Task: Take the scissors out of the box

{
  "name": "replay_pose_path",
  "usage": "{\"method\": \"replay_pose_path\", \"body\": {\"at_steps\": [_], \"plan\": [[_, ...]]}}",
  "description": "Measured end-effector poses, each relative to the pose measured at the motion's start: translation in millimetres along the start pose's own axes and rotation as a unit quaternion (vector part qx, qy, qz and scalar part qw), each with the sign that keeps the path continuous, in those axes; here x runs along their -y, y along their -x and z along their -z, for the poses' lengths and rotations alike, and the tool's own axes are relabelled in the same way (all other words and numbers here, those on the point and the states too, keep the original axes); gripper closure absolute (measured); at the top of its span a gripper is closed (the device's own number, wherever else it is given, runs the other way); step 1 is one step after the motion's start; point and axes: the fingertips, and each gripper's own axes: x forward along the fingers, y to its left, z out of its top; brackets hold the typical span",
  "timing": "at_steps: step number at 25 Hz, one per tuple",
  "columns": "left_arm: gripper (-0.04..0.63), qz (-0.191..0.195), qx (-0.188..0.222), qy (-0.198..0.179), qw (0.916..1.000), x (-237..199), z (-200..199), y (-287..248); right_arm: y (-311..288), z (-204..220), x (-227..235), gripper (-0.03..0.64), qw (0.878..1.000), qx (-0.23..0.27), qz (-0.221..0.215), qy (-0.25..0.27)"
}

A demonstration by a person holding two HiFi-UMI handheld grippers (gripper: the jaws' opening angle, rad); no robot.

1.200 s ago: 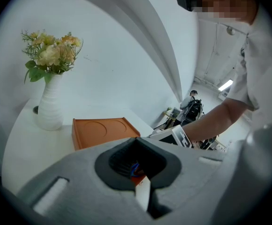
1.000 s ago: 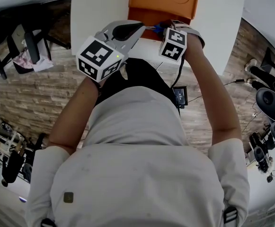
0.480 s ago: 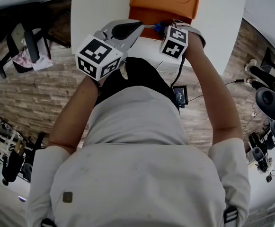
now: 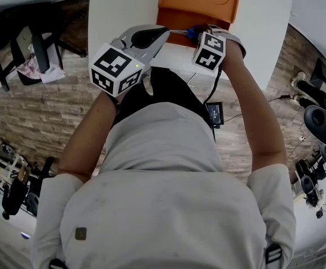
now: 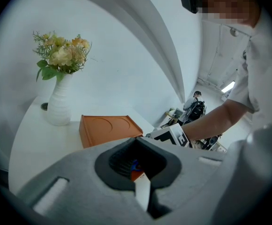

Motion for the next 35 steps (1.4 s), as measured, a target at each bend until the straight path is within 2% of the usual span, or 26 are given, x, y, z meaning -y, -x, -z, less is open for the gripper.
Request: {"method": "replay_pose_path", "body": {"at_steps": [7, 20, 29, 35], "plan": [[0.592, -0.01, 0.008, -0.005, 0.9999, 0.1, -3.7, 19.4, 17.9, -1.0, 5.8, 0.518, 0.999, 0.0, 0.034, -0.009], [0.592, 0.015, 0.016, -0.04, 0.999, 19.9, -17.7, 57.1, 71.7, -8.5, -3.5, 0.518, 0.993, 0.014, 0.096, -0.062], [0.592, 0.05, 0.016, -0.073, 0.996, 34.9, -30.0, 81.4, 116.5, -24.3, -12.8, 0.52, 0.978, 0.044, 0.161, -0.127], [0.592, 0.075, 0.017, -0.094, 0.9926, 44.0, -33.9, 99.9, 147.5, -39.7, -20.5, 0.52, 0.957, 0.078, 0.214, -0.178]]}}
